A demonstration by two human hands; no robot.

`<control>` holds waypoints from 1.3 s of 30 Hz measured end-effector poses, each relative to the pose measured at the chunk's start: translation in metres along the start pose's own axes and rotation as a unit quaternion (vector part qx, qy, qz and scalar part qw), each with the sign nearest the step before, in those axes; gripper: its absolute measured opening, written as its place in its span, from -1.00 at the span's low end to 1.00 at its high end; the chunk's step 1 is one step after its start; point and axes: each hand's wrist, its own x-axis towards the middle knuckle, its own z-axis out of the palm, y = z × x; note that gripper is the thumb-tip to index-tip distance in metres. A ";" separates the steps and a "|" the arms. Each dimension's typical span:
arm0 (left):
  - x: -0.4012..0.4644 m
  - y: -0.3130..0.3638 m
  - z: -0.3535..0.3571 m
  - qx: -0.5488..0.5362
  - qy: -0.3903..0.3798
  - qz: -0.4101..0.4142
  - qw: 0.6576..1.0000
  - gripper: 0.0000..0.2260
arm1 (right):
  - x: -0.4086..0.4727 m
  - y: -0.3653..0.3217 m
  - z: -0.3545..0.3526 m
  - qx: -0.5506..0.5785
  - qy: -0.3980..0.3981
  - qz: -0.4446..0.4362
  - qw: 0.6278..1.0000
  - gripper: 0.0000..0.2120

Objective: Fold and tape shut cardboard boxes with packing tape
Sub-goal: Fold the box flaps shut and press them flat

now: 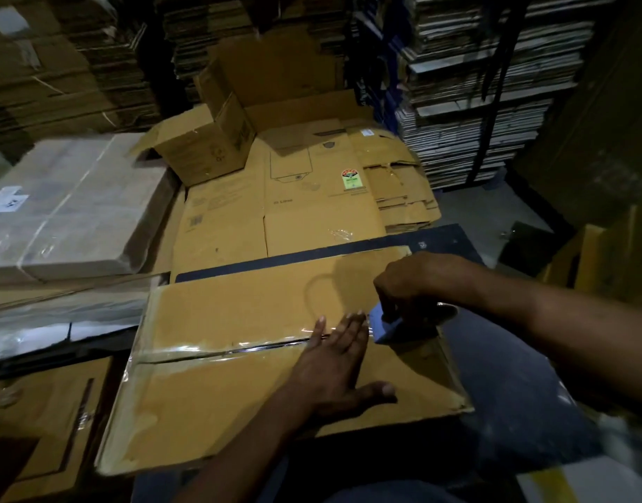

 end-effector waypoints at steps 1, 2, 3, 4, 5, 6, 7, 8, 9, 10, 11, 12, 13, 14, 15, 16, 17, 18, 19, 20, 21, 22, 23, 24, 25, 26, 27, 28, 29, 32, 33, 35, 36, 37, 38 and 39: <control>0.006 0.002 0.002 -0.005 -0.002 0.000 1.000 0.09 | -0.001 -0.001 -0.002 0.001 -0.004 -0.005 1.000 -0.57; 0.007 0.000 0.006 -0.006 0.000 0.000 1.000 0.07 | 0.000 -0.001 -0.003 0.003 -0.008 -0.012 1.000 -0.57; 0.002 -0.006 0.010 -0.004 0.005 0.000 1.000 0.05 | -0.001 -0.004 -0.005 0.003 -0.012 -0.016 1.000 -0.58; -0.007 -0.015 0.012 0.002 0.011 -0.002 1.000 0.03 | 0.003 -0.006 -0.005 0.006 -0.010 -0.018 1.000 -0.59; -0.019 -0.027 0.014 0.009 0.013 -0.004 1.000 0.01 | 0.004 -0.012 -0.006 0.006 -0.008 -0.019 1.000 -0.61; -0.031 -0.040 0.015 0.016 0.012 -0.007 1.000 0.00 | 0.011 -0.019 -0.005 0.001 -0.008 -0.022 1.000 -0.63; -0.042 -0.053 0.016 0.021 0.007 -0.010 1.000 -0.01 | 0.015 -0.029 -0.004 -0.016 -0.006 -0.024 1.000 -0.64; -0.051 -0.062 0.015 0.025 0.003 -0.013 1.000 -0.02 | 0.021 -0.038 -0.001 -0.030 0.007 -0.030 0.999 -0.65; -0.059 -0.068 0.015 0.028 0.003 -0.015 1.000 -0.03 | 0.020 -0.049 -0.002 -0.045 0.025 -0.036 0.998 -0.66; -0.065 -0.073 0.015 0.029 0.005 -0.014 0.999 -0.04 | 0.021 -0.056 -0.002 -0.058 0.044 -0.048 0.996 -0.65; -0.069 -0.075 0.016 0.028 0.008 -0.012 0.999 -0.05 | 0.017 -0.061 -0.003 -0.061 0.049 -0.056 0.995 -0.66; -0.073 -0.076 0.017 0.027 0.009 -0.010 1.000 -0.07 | 0.015 -0.060 -0.005 -0.045 0.055 -0.064 0.995 -0.69; -0.074 -0.076 0.017 0.028 0.008 -0.009 1.000 -0.07 | 0.010 -0.057 -0.006 -0.020 0.050 -0.059 0.997 -0.77; -0.075 -0.077 0.018 0.032 0.006 -0.009 0.999 -0.08 | 0.006 -0.049 -0.006 0.003 0.041 -0.054 0.998 -0.83; -0.075 -0.076 0.018 0.034 0.004 -0.010 0.999 -0.08 | 0.002 -0.042 -0.006 0.007 0.030 -0.048 0.998 -0.81; -0.075 -0.075 0.018 0.033 0.004 -0.011 0.999 -0.09 | -0.003 -0.035 -0.005 0.002 0.018 -0.047 0.999 -0.78; -0.074 -0.074 0.017 0.031 0.005 -0.010 0.999 -0.09 | -0.006 -0.030 -0.002 -0.012 0.005 -0.041 0.999 -0.82; -0.075 -0.072 0.018 0.030 0.005 -0.009 0.999 -0.09 | -0.011 -0.029 0.002 -0.018 -0.007 -0.039 0.999 -0.80; -0.075 -0.069 0.018 0.029 0.002 -0.007 1.000 -0.10 | -0.013 -0.026 0.005 -0.029 -0.022 -0.035 0.999 -0.68; -0.075 -0.067 0.019 0.027 0.000 -0.004 1.000 -0.09 | -0.016 -0.026 0.008 -0.024 -0.030 -0.041 0.998 -0.59; -0.075 -0.065 0.020 0.022 0.001 -0.003 1.000 -0.10 | -0.019 -0.025 0.008 -0.028 -0.037 -0.043 0.998 -0.55; -0.075 -0.064 0.021 0.018 0.004 -0.004 1.000 -0.10 | -0.021 -0.024 0.007 -0.020 -0.034 -0.048 0.998 -0.54; -0.074 -0.064 0.021 0.015 0.004 -0.006 1.000 -0.10 | -0.023 -0.023 0.008 -0.012 -0.033 -0.050 0.998 -0.54; -0.074 -0.064 0.020 0.017 0.002 -0.006 1.000 -0.10 | -0.025 -0.022 0.008 0.000 -0.033 -0.054 0.998 -0.52; -0.073 -0.064 0.019 0.021 0.003 -0.009 1.000 -0.09 | -0.026 -0.022 0.011 -0.003 -0.033 -0.061 0.998 -0.50; -0.072 -0.062 0.016 0.027 0.005 -0.016 1.000 -0.08 | -0.028 -0.022 0.013 -0.006 -0.031 -0.066 0.997 -0.50; -0.072 -0.058 0.013 0.034 0.005 -0.023 0.999 -0.06 | -0.026 -0.022 0.017 -0.017 -0.024 -0.068 0.997 -0.54; -0.070 -0.051 0.009 0.043 0.015 -0.028 0.999 -0.04 | -0.028 -0.022 0.019 -0.015 -0.013 -0.067 0.998 -0.59; -0.066 -0.042 0.005 0.056 0.031 -0.026 0.998 -0.02 | -0.027 -0.020 0.019 -0.017 -0.008 -0.063 0.998 -0.64; -0.042 -0.003 0.004 0.049 0.054 0.002 0.997 0.05 | -0.027 -0.023 0.019 -0.021 -0.015 -0.054 0.998 -0.70; -0.034 0.006 0.010 0.041 0.056 0.006 0.998 0.07 | -0.026 -0.021 0.019 -0.031 -0.010 -0.054 0.998 -0.69; -0.024 0.017 0.017 0.031 0.035 -0.006 0.999 0.09 | -0.021 -0.021 0.023 -0.039 -0.006 -0.056 0.998 -0.64; -0.022 0.017 0.019 0.032 0.025 -0.011 0.999 0.08 | -0.017 -0.022 0.025 -0.034 -0.003 -0.057 0.998 -0.63; -0.020 0.016 0.020 0.029 0.021 -0.016 0.999 0.07 | -0.014 -0.020 0.028 -0.040 -0.003 -0.050 0.998 -0.62; -0.021 0.017 0.020 0.022 0.018 -0.018 0.999 0.07 | -0.012 -0.016 0.031 -0.028 -0.004 -0.042 0.999 -0.61; -0.022 0.016 0.020 0.015 0.010 -0.020 1.000 0.07 | -0.017 -0.012 0.029 -0.018 -0.010 -0.041 0.999 -0.62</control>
